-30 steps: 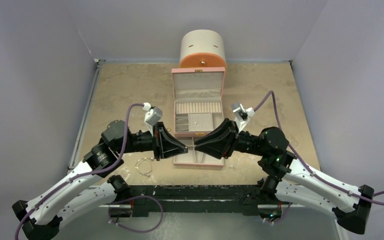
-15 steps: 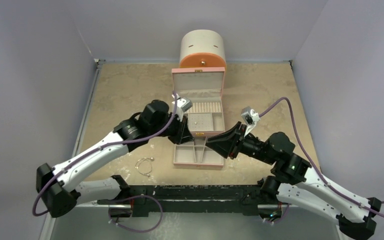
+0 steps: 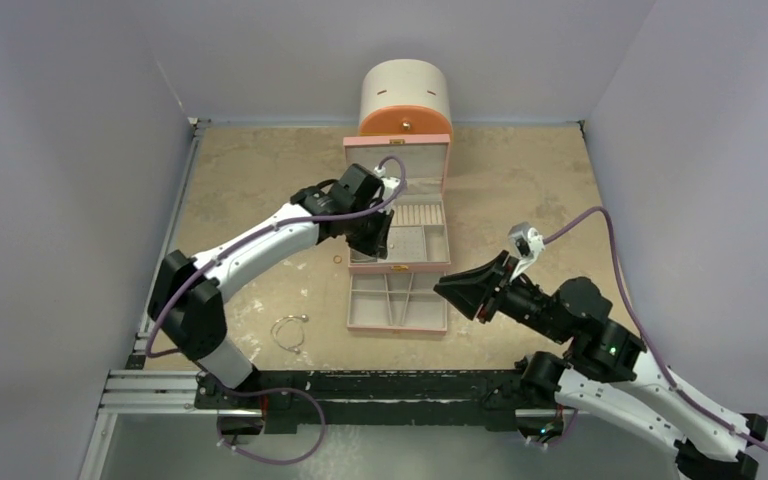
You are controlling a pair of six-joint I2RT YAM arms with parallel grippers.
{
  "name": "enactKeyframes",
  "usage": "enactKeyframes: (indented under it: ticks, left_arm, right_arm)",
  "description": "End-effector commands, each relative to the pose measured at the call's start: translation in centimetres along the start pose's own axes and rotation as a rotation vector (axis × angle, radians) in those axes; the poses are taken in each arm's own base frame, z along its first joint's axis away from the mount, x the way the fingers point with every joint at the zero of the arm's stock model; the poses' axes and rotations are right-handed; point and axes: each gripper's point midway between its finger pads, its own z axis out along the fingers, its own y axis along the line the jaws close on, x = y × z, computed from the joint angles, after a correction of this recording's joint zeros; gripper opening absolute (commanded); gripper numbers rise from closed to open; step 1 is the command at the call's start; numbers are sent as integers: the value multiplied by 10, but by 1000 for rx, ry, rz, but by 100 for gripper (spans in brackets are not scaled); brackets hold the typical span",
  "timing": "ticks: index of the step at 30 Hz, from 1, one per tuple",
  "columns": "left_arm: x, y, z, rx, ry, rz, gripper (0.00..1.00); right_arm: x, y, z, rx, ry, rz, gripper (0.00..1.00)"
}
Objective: Organize the mixed jewelry
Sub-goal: Place the jewelry in the jewelry box.
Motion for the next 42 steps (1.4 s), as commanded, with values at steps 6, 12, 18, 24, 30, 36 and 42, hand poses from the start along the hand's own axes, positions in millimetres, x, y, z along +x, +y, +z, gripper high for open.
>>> enactKeyframes:
  ticks: [6,12,18,24,30,36,42]
  left_arm:
    - [-12,20,23,-72,77,32,0]
    - [-19,27,39,-97,91,31,0]
    - [-28,37,45,-151,99,39,0]
    - [-30,45,51,-193,117,41,0]
    - [-26,46,52,-193,138,46,0]
    - [-21,42,50,-171,155,49,0]
    - [-17,39,52,-152,166,51,0]
  right_arm:
    - [-10,0,-18,9,-45,-9,29]
    - [-8,-1,-22,10,-44,-5,29]
    - [-8,-1,-21,13,-38,-3,29]
    - [-9,-1,-15,19,-30,-4,29]
    - [-9,0,-9,24,-12,-9,29]
    - [-8,1,-5,17,-4,-9,29]
    - [-5,1,-3,12,-1,-2,28]
